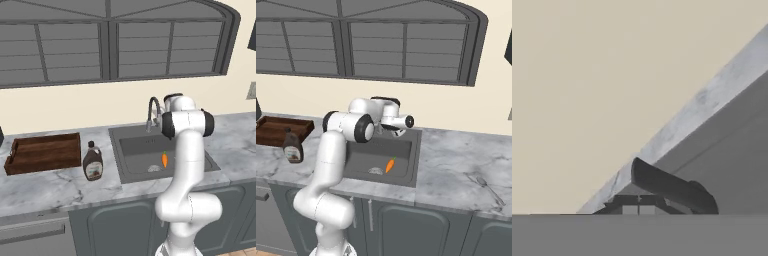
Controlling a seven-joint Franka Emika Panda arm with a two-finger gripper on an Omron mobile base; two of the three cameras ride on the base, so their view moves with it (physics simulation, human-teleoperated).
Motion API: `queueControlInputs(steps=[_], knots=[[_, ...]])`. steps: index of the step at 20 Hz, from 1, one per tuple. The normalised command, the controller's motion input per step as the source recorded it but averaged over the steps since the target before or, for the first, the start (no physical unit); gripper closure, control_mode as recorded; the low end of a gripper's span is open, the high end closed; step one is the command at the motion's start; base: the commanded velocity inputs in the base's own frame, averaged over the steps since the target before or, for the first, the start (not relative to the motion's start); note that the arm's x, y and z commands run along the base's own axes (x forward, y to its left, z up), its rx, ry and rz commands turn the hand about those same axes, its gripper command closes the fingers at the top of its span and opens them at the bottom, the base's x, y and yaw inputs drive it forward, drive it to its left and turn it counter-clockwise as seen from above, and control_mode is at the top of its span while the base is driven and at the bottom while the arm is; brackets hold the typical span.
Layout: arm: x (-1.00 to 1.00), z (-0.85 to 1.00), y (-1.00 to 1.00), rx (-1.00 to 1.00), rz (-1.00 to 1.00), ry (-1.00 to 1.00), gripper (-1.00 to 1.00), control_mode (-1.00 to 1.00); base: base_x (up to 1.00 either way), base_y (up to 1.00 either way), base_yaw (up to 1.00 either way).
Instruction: Pick up all produce items and place them in the sink. Turn on the sink faucet to wash them. Then turn the sink off and put them in the tray.
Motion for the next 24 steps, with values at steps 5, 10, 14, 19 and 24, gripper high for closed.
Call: queueControlInputs(steps=[5,10,14,19,24], knots=[[0.14,0.00,-0.31,0.16,-0.18,0.00,1.00,-1.00,0.00,0.00,0.00],[0.39,0.00,-0.36,0.18,-0.22,0.06,1.00,-1.00,0.00,0.00,0.00],[0.38,-0.02,-0.58,0.17,-0.32,0.18,1.00,-1.00,0.00,0.00,0.00],[0.20,-0.05,-0.91,0.17,-0.35,0.24,1.00,-1.00,0.00,0.00,0.00],[0.00,-0.01,-1.00,0.20,-0.34,0.23,1.00,-1.00,0.00,0.00,0.00]])
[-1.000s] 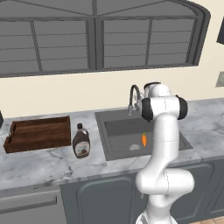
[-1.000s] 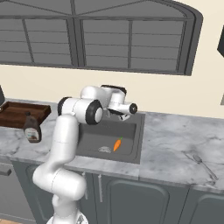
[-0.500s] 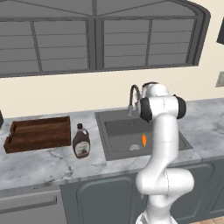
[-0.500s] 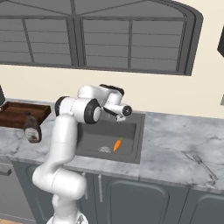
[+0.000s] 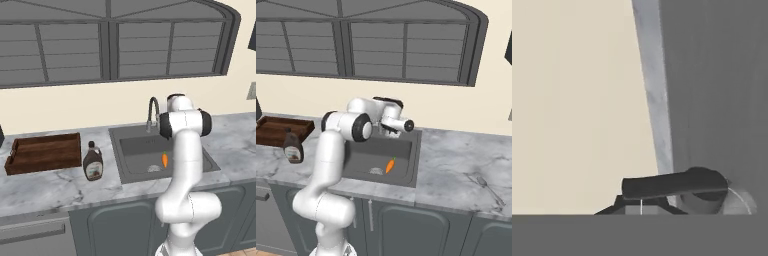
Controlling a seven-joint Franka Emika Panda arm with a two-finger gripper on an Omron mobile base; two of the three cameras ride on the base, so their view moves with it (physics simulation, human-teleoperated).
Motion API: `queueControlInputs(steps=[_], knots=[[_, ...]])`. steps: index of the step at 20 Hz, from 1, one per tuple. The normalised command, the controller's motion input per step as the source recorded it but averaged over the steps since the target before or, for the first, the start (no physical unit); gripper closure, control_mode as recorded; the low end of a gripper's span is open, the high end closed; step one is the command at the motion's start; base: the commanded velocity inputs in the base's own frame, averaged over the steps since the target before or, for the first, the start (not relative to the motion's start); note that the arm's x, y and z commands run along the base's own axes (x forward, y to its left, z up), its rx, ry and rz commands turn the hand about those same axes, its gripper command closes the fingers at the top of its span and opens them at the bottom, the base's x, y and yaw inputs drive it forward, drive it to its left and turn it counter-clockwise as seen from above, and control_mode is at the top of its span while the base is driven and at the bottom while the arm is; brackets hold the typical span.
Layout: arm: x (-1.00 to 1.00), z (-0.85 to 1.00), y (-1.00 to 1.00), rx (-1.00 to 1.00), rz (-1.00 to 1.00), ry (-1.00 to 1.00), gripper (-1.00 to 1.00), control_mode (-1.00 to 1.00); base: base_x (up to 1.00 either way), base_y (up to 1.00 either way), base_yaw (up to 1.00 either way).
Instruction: Pick up all produce items and place them in the sink. Turn on the sink faucet to wash them. Then turn the sink off and put them in the tray.
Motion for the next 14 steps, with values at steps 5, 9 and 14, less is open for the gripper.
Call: queueControlInputs(steps=[5,9,14], knots=[[-0.04,-0.13,-1.00,0.19,-0.36,0.21,1.00,-1.00,0.00,0.00,0.00],[-0.16,-0.18,-0.98,0.14,-0.39,0.16,1.00,-1.00,0.00,0.00,0.00],[-0.22,0.08,-0.36,0.10,-0.26,0.01,1.00,-1.00,0.00,0.00,0.00]])
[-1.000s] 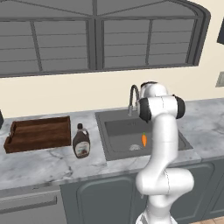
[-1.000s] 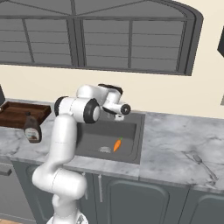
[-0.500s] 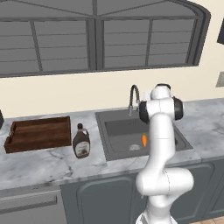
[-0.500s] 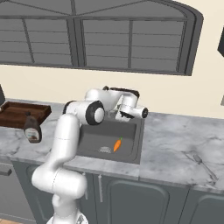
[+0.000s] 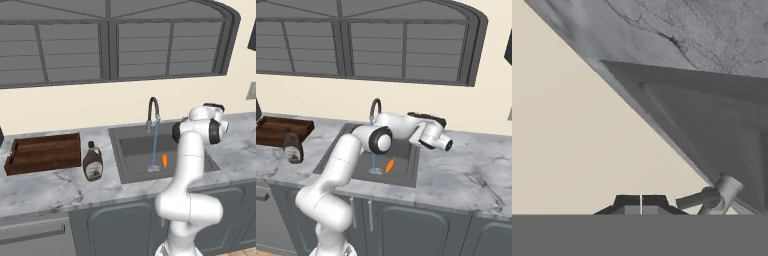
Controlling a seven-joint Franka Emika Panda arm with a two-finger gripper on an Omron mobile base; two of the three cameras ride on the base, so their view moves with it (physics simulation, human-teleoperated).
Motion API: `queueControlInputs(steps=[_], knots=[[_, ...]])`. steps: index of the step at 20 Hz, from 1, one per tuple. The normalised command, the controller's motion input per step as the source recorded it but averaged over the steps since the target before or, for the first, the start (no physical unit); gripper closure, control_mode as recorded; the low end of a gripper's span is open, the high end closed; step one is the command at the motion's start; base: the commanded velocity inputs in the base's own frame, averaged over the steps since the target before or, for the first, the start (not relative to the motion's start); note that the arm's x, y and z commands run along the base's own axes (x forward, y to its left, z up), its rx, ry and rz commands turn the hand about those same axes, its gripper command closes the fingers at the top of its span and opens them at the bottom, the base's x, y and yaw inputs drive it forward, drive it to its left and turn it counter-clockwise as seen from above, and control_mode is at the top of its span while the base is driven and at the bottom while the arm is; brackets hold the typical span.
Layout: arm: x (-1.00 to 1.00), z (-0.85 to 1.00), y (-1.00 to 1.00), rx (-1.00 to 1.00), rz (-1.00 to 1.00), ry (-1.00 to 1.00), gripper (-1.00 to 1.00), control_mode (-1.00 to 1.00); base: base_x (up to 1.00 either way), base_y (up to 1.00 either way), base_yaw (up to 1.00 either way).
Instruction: Pick up all produce items and place them in the sink. Turn on the sink faucet to wash them. Then turn the sink off and put them in the tray.
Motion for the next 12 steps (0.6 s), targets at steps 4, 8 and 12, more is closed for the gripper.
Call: queueControlInputs(steps=[4,8,12], knots=[[-0.12,0.19,0.27,0.02,-0.03,0.05,1.00,-1.00,0.00,0.00,0.00],[-0.01,0.16,0.49,0.00,0.00,0.07,1.00,-1.00,0.00,0.00,0.00],[0.00,0.00,0.39,0.00,0.00,0.09,1.00,-1.00,0.00,0.00,0.00]])
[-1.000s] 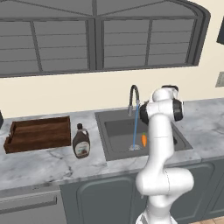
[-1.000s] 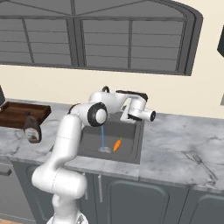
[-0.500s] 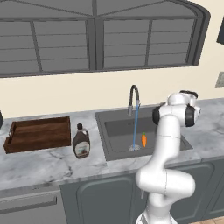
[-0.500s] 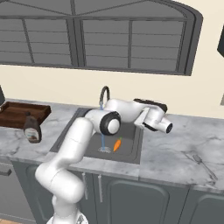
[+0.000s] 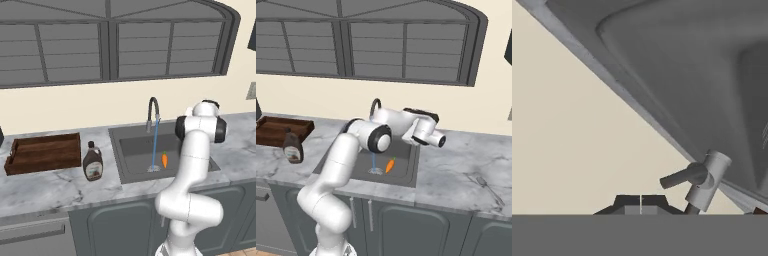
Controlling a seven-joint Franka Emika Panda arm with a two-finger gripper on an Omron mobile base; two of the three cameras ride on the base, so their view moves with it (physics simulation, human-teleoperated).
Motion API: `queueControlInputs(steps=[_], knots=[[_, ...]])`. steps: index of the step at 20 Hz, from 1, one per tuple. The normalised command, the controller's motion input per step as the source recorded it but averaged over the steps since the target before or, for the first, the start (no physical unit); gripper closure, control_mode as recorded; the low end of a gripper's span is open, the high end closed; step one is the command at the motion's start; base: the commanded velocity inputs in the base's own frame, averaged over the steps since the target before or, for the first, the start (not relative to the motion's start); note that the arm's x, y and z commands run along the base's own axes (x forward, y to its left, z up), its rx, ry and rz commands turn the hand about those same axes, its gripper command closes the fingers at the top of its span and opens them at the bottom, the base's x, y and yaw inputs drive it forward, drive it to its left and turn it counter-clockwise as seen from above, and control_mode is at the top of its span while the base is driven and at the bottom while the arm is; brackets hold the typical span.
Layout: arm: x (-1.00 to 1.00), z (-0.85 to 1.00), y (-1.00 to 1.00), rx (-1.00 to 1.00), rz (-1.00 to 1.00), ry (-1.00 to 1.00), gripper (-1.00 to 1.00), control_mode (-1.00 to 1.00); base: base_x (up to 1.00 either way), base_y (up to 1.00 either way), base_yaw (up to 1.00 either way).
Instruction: Pick up all produce items and place them in the sink. Turn on the sink faucet to wash them. Then turn the sink off and put them in the tray.
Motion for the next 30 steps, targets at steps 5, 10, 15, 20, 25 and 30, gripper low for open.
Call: queueControlInputs(steps=[5,10,15,20,25,30], knots=[[0.00,0.00,0.31,0.00,0.00,0.04,1.00,-1.00,0.00,0.00,0.00],[0.00,-0.12,0.31,0.00,0.00,0.06,1.00,-1.00,0.00,0.00,0.00],[0.03,-0.10,0.22,0.00,0.00,0.05,1.00,-1.00,0.00,0.00,0.00],[0.13,-0.08,0.20,0.00,0.00,0.04,1.00,-1.00,0.00,0.00,0.00],[0.23,-0.09,0.26,0.00,0.00,0.07,1.00,-1.00,0.00,0.00,0.00],[0.24,-0.02,0.22,0.00,0.00,0.05,1.00,-1.00,0.00,0.00,0.00]])
